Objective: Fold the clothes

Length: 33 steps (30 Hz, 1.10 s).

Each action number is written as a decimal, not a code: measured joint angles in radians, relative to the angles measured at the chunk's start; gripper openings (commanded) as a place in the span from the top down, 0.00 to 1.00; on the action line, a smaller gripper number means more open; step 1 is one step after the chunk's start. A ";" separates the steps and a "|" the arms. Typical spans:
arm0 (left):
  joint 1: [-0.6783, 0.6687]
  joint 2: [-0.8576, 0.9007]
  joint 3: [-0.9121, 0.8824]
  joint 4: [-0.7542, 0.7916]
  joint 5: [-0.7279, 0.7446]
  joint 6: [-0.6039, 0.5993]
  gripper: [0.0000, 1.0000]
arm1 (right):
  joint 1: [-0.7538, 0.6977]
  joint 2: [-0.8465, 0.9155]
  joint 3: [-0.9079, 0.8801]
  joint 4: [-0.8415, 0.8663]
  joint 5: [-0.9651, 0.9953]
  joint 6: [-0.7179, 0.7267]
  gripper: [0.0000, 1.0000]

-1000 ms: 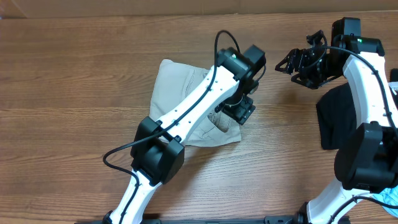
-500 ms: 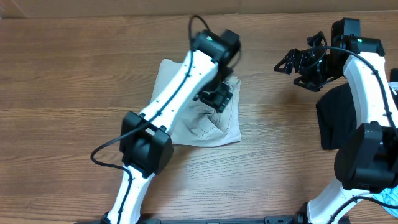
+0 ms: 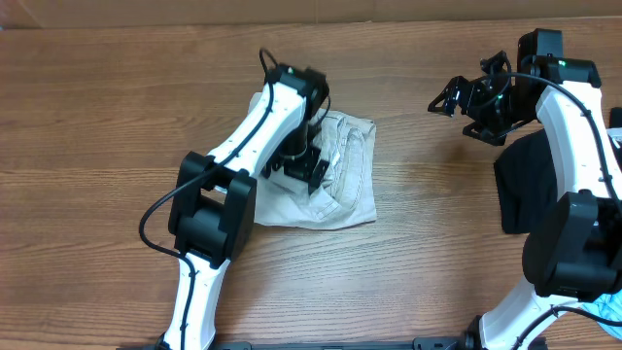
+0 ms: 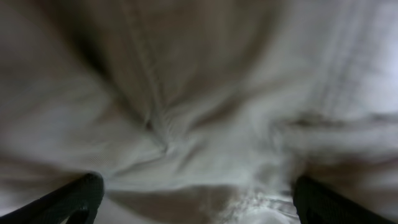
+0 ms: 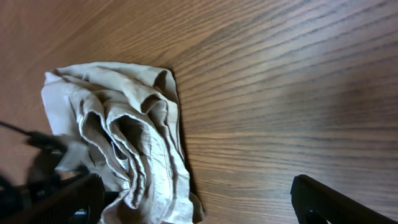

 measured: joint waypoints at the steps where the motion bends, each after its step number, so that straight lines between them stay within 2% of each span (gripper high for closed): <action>1: 0.000 0.000 -0.034 0.024 0.005 0.000 0.00 | 0.000 0.000 0.000 -0.005 0.006 0.000 0.00; 10: -0.008 -0.071 -0.238 0.245 -0.046 -0.011 0.00 | 0.000 0.000 0.000 -0.013 0.037 0.000 0.00; 15: -0.028 -0.099 -0.289 0.315 -0.211 0.005 0.00 | 0.000 0.000 0.000 -0.013 0.043 0.000 0.00; 22: 0.012 -0.101 -0.292 0.504 -0.625 0.085 0.00 | 0.000 0.000 0.000 -0.014 0.050 0.000 0.00; 24: 0.032 -0.088 -0.282 0.504 -0.695 0.107 0.00 | 0.000 0.000 0.000 -0.013 0.052 0.000 0.00; 27: 0.044 -0.059 -0.234 0.421 -0.736 0.121 0.00 | 0.000 0.000 0.000 -0.011 0.054 0.000 0.00; 30: 0.044 -0.031 -0.153 0.322 -0.699 0.128 0.00 | 0.000 0.000 0.000 -0.011 0.055 0.000 0.00; 33: 0.044 -0.019 -0.038 0.249 -0.584 0.130 0.00 | 0.000 0.000 0.000 -0.013 0.055 0.000 0.00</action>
